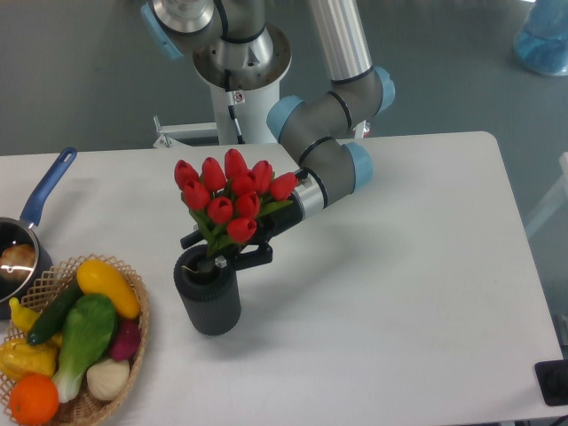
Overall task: Insert the flowers into the vase
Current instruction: 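Adjust the bouquet upright inside the vase while holding the stems, then open the gripper to release the tulip stems in the vase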
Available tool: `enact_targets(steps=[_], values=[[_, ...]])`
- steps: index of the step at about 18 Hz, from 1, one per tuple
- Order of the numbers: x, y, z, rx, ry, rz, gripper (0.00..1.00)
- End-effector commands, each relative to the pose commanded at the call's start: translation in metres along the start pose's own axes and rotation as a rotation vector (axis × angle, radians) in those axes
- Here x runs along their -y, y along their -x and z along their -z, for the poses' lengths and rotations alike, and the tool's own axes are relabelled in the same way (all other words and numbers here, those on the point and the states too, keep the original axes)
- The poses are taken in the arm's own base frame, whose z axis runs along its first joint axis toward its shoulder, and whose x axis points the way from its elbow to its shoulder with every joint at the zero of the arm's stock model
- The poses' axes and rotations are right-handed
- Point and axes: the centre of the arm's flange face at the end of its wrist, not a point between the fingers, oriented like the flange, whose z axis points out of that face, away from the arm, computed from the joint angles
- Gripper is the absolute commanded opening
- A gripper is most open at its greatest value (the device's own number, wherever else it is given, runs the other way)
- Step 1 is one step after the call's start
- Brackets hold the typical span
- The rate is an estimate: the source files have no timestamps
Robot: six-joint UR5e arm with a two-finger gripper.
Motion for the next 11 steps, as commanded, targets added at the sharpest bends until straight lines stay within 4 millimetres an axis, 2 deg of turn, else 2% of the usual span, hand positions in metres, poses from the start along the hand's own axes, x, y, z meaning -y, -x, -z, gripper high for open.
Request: enact_targets(steps=[5,11], values=[[-0.0007,0.0033,-0.0008,-0.003,0.007,-0.004,0.68],[0.0001,0.0033,-0.0009,-0.003,0.007,-0.003,0.72]])
